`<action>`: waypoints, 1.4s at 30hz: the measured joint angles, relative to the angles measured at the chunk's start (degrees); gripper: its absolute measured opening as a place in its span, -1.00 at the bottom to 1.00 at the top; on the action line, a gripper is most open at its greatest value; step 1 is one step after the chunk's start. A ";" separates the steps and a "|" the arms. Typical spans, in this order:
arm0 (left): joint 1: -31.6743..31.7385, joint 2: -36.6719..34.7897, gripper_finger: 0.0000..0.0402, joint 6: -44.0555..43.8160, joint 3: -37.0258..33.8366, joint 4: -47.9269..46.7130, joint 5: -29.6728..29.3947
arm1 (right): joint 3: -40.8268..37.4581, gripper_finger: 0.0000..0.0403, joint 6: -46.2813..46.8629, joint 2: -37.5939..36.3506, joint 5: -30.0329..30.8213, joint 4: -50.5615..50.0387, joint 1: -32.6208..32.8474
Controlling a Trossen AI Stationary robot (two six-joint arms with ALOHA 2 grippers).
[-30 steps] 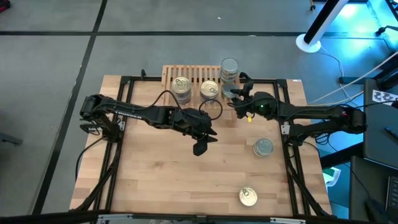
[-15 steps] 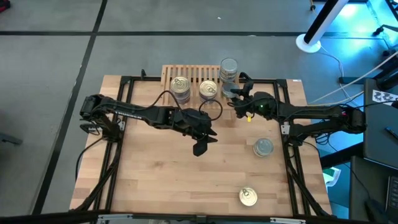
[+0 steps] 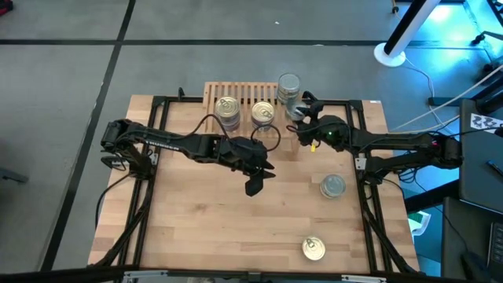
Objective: Stack canned seafood by type on shelf
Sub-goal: Put the green tuna can on the shelf
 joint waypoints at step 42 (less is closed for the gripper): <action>0.00 0.00 -0.35 -0.11 0.00 0.09 -5.59 | -0.22 -0.29 -6.23 0.20 -8.96 0.82 0.07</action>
